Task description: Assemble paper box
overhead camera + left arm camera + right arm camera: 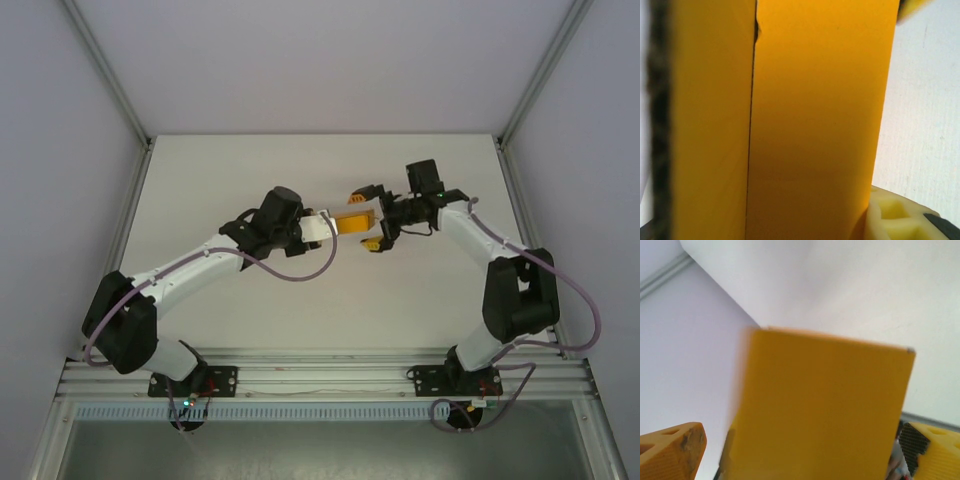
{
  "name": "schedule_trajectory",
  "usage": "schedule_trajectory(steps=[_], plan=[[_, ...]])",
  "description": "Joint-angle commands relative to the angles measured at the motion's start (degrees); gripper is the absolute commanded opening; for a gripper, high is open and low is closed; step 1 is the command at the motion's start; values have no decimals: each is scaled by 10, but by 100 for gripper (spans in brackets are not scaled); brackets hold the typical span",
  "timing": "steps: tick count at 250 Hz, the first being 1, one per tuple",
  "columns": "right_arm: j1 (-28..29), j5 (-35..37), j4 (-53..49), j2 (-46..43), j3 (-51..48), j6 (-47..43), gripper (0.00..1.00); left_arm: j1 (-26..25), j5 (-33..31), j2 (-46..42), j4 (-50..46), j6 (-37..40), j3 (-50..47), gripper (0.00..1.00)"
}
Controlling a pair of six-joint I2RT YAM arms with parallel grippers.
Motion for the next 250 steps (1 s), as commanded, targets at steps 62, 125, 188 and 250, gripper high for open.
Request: schedule_trajectory(steps=[62,125,188,250], plan=[[-99,381,70,-163,-8,-436,100,55,103,74,-216,20,103,36],[-86,219,7,-172,-5,-684,100,77,166,174,-338,-2,191,39],[19,238,-92,-131,1,-879,90,76,154,251,-393,-7,260,38],[62,299,-144,-48,54,-888,69,65,130,272,-404,-4,273,38]])
